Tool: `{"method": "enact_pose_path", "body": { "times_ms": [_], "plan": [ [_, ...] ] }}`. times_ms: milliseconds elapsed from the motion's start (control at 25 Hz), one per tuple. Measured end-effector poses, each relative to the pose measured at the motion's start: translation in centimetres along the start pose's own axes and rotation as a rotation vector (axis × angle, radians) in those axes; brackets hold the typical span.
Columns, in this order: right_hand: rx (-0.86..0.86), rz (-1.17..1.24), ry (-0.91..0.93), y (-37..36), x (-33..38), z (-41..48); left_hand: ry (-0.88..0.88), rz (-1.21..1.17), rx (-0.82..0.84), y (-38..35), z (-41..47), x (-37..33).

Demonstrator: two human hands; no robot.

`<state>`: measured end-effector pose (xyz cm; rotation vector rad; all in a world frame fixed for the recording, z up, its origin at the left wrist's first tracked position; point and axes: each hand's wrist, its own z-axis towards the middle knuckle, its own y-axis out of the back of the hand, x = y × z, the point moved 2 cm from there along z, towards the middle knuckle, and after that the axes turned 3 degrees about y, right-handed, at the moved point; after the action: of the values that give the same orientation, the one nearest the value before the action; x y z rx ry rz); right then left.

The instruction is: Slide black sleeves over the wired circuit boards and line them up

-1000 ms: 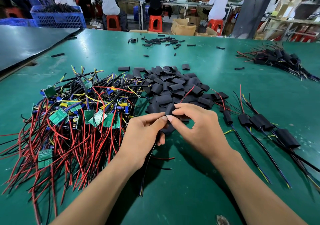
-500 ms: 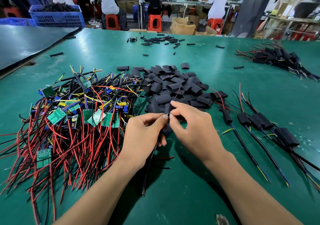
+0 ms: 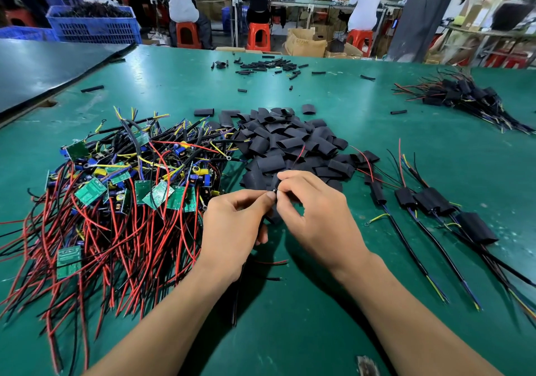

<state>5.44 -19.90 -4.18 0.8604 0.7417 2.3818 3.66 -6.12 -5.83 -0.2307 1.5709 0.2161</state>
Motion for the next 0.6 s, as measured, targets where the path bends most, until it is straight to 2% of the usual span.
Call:
{"method": "enact_pose_path", "body": {
  "times_ms": [240,440,600],
  "plan": [
    [-0.009,0.032,-0.021,-0.08,0.04,0.17,-0.073,0.094,-0.073,-0.01,-0.38,-0.1],
    [-0.007,0.119,-0.122,-0.29,-0.34,0.3,-0.144,0.169,-0.08,0.08,-0.36,-0.4],
    [0.003,0.161,-0.147,-0.23,-0.69,0.3,-0.104,0.128,0.014,-0.04,-0.26,-0.44]
  ]
}}
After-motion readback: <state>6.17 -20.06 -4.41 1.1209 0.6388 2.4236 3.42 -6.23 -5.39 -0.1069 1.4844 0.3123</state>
